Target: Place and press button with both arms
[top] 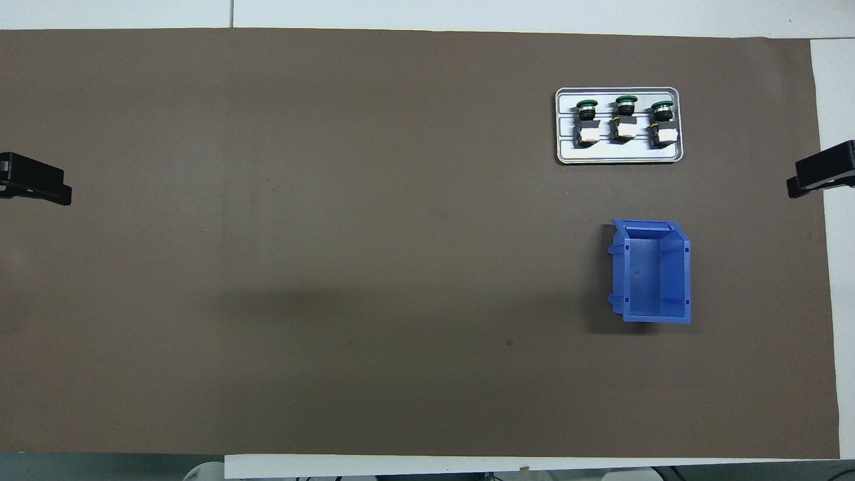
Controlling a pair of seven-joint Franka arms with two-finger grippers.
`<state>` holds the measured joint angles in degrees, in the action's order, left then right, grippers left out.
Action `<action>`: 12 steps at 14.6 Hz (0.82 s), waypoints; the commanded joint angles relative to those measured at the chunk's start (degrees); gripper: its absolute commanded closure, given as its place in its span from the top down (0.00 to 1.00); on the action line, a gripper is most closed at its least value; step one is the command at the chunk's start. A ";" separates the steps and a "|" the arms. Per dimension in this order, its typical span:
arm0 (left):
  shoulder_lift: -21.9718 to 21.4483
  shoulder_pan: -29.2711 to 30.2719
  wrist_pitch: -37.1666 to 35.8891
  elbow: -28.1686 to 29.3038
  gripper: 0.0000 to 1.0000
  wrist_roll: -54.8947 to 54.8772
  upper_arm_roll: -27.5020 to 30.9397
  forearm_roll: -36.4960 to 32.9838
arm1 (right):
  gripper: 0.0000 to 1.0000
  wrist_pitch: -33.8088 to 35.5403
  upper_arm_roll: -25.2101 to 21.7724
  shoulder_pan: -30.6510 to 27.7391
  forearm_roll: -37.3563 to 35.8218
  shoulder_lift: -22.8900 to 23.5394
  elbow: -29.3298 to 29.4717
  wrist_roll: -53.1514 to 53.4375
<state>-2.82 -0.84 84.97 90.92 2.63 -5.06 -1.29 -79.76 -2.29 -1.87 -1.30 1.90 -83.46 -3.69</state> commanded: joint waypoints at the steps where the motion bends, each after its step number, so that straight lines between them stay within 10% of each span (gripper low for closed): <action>1: -0.52 -0.39 -0.68 0.22 1.00 -0.35 0.14 -0.64 | 1.00 0.04 0.27 -0.50 1.04 -1.38 -1.88 -1.14; 5: -0.78 -0.31 -0.86 0.93 1.00 -0.35 0.14 -0.64 | 1.00 -7.76 0.53 -0.24 3.40 -0.51 -4.61 -4.49; 12: -0.96 -0.31 -0.42 1.19 1.00 0.27 0.23 -0.64 | 1.00 -26.55 1.33 6.87 4.11 17.41 -1.53 6.23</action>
<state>-2.82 -0.85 84.75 91.11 2.65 -5.05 -1.29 -102.52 -1.07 4.13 1.97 14.05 -87.34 0.54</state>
